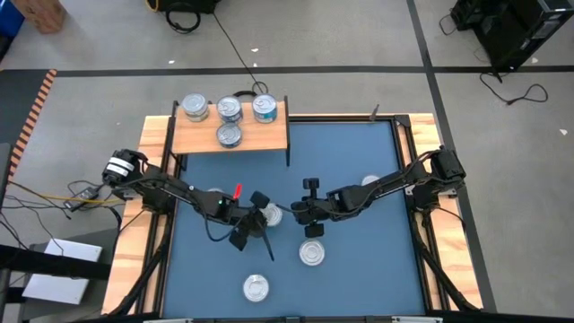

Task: Stack canned seafood by type on shelf
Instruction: Put the yellow blue tuna can on the shelf aligned with the other yellow blue tuna cans

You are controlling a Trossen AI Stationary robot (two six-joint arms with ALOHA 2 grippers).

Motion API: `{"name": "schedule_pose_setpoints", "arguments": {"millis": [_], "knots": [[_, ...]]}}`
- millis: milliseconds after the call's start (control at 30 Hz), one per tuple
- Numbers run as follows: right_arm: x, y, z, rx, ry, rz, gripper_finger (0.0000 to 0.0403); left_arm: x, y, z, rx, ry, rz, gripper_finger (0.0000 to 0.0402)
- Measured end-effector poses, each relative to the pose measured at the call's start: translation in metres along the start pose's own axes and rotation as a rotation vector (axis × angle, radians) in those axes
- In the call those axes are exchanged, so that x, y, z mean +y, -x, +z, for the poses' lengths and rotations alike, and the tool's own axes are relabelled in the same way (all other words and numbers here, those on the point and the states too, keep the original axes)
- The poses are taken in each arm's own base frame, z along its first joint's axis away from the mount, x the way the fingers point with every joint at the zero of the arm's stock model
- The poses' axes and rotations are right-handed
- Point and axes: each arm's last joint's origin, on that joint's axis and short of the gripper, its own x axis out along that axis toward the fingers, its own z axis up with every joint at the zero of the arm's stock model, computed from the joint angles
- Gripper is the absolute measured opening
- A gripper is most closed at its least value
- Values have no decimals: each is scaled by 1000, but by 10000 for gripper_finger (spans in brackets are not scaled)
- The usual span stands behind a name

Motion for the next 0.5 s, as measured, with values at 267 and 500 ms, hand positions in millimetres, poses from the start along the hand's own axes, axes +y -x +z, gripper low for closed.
{"name": "schedule_pose_setpoints", "arguments": {"millis": [267, 500], "knots": [[9, 3, 3, -31, 44, 68, 48, 7, 9, 12, 3, 7, 0, 3], [23, 11, 12, -124, 161, -7, 126, 24, 18, 26, -19, 63, 46, 1]]}}
